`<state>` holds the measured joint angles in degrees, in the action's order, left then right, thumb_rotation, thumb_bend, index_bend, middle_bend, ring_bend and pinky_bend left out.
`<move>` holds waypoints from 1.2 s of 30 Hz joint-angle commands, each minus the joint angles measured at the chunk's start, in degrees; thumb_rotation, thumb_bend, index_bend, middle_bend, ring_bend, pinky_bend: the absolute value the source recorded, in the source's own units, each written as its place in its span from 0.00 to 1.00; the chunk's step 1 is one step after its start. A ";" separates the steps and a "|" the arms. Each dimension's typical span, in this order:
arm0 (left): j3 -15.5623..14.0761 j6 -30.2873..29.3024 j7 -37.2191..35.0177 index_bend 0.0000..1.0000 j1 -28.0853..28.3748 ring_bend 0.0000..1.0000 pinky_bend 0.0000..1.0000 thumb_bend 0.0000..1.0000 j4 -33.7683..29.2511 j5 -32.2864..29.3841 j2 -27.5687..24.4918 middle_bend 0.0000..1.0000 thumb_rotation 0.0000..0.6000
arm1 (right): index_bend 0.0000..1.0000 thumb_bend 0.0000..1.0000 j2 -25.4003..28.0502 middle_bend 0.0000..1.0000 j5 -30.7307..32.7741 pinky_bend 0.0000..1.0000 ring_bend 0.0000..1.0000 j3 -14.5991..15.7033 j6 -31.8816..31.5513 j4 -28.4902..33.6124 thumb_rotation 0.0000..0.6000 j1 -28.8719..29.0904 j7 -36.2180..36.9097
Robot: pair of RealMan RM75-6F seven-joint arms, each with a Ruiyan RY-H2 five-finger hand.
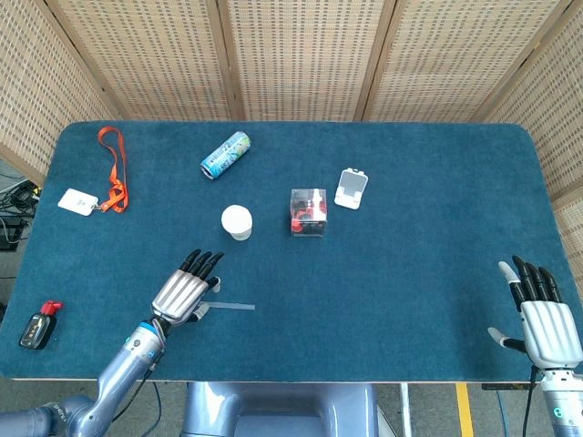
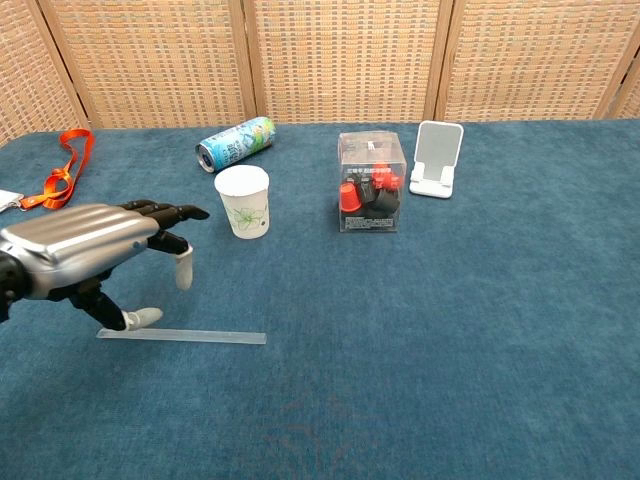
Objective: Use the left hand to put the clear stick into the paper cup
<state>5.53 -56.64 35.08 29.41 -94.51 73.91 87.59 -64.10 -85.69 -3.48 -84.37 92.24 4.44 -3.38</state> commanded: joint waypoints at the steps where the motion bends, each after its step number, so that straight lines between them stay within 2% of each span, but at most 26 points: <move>1: 0.05 0.80 2.03 0.43 1.27 0.00 0.00 0.36 0.64 -2.20 1.59 0.00 1.00 | 0.05 0.05 0.05 0.00 0.07 0.00 0.00 -0.04 0.06 0.00 1.00 0.02 0.17; 18: -0.58 0.56 7.74 0.48 5.03 0.00 0.00 0.36 2.90 -10.63 6.48 0.00 1.00 | 0.05 0.05 0.04 0.00 -0.10 0.00 0.00 -0.04 0.06 -0.13 1.00 0.04 0.82; 36: -1.85 -1.37 10.41 0.50 6.92 0.00 0.00 0.36 4.68 -14.77 9.27 0.00 1.00 | 0.05 0.05 -0.02 0.00 -0.10 0.00 0.00 -0.10 0.01 -0.25 1.00 0.04 1.18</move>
<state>3.70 -57.99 45.47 36.31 -89.84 59.16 96.84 -64.12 -85.80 -3.58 -84.36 91.99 4.48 -2.20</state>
